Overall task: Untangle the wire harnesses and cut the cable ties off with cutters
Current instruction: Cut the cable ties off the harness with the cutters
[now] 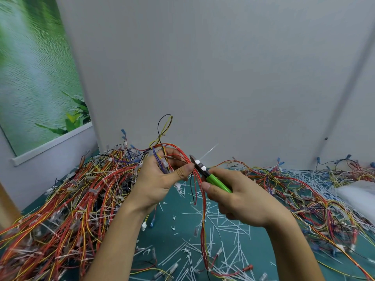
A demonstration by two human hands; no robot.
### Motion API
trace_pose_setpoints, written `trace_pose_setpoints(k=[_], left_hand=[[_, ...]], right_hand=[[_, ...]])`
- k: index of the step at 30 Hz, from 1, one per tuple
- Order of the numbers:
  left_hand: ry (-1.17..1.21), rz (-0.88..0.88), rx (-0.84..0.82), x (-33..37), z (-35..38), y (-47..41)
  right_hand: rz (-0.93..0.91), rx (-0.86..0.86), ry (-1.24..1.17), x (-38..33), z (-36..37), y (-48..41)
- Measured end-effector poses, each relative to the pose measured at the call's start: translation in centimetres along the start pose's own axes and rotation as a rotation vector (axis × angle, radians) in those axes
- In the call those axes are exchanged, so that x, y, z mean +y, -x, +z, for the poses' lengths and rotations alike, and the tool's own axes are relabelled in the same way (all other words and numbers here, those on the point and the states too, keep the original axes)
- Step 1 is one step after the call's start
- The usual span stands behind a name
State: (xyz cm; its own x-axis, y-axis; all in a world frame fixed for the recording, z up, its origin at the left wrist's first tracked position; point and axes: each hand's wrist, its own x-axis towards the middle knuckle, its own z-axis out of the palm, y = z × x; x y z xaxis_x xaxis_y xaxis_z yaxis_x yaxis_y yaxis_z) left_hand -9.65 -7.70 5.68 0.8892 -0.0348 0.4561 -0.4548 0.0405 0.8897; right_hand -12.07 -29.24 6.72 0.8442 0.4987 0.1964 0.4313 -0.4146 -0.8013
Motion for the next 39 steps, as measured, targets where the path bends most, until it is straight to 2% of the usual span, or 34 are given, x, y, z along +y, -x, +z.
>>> trace_pose_setpoints(k=[6,14,21,30,33,37,39], left_hand=[[-0.044,0.019,-0.002,-0.1,-0.3,-0.1],[-0.051,0.028,-0.049,-0.2,-0.7,0.1],[-0.079,0.013,-0.069,-0.3,-0.7,0.0],[0.011,-0.019,0.041,-0.5,-0.2,-0.3],[0.055,-0.075,0.046,-0.3,0.1,-0.3],[0.319,-0.270,0.091,0.3,-0.3,-0.5],[0.378,-0.323,0.112,0.4,-0.9,-0.6]], right_hand=[[0.055,-0.049,-0.115,0.0,0.3,0.0],[-0.013,-0.116,-0.064,-0.6,-0.6,0.7],[-0.025,-0.105,-0.030,-0.5,-0.7,0.9],[0.023,-0.006,-0.114,-0.4,0.8,-0.2],[0.053,-0.004,-0.241,-0.4,1.2,-0.6],[0.087,-0.020,-0.427,-0.1,1.3,-0.9],[0.088,-0.020,-0.516,0.3,1.2,-1.1]])
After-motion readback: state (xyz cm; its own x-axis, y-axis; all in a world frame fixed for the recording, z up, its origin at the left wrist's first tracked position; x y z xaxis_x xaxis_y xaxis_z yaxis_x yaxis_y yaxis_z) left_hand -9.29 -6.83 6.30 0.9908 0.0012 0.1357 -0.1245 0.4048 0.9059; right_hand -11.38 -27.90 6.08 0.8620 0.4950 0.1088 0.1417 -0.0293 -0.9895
